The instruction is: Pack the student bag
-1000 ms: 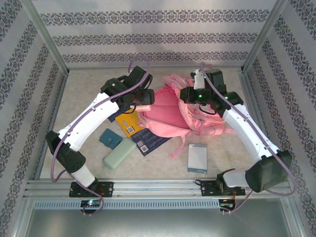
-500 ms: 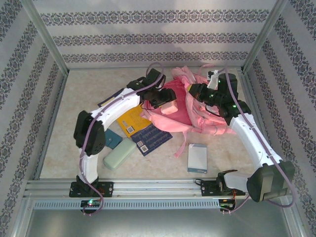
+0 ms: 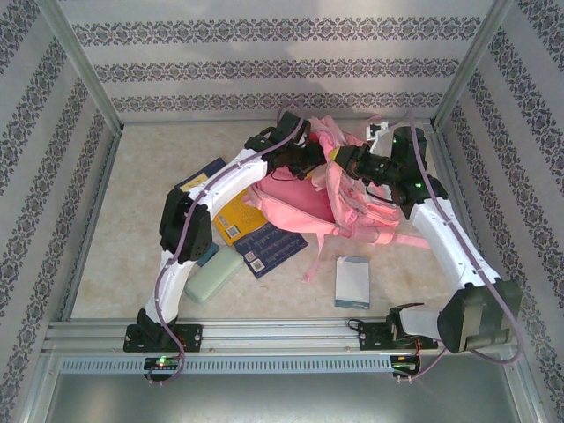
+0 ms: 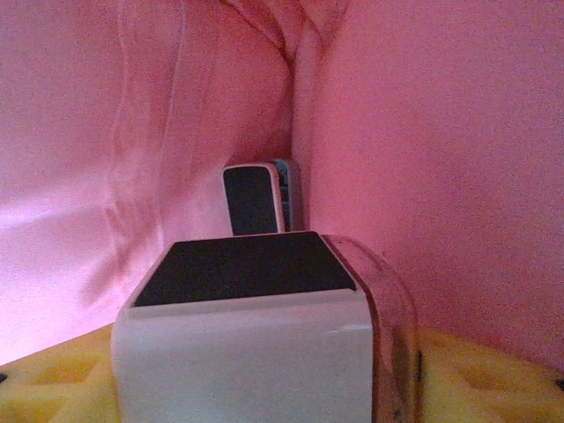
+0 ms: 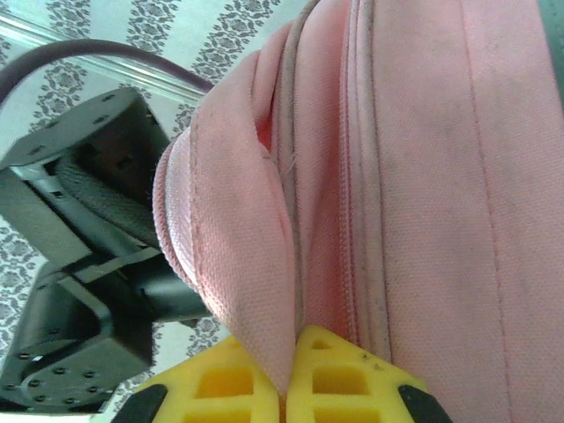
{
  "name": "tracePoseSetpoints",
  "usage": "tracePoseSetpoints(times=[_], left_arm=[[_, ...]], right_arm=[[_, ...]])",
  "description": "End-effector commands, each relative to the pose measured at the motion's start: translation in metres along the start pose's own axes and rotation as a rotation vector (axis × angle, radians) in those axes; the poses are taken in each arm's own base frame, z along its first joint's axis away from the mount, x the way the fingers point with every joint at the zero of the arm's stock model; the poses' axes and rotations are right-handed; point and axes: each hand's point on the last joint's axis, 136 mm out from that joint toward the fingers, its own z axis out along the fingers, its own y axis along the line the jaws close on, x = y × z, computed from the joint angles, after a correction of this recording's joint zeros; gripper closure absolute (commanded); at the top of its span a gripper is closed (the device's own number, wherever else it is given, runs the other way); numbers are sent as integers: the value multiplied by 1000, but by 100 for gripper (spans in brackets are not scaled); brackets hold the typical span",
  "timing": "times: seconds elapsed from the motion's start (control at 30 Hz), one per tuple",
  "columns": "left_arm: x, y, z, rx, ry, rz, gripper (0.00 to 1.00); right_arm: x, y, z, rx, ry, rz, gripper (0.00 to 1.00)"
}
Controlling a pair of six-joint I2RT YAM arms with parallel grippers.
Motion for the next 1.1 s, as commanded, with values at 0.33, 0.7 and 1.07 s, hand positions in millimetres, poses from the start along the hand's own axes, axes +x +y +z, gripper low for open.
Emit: tracePoseSetpoints(times=[0.33,0.7,1.07], left_arm=[[-6,-61,9,251,-1,27,0],[-3,-60,-80,54,-122,345,0],[47,34,-191,-312,-127,594,0]], right_arm=[[-15,74,-11,-252,29,-129,100],[-35,25,-38,65,-148,-189,100],[-25,-44,-48,462,-141,-210,100]])
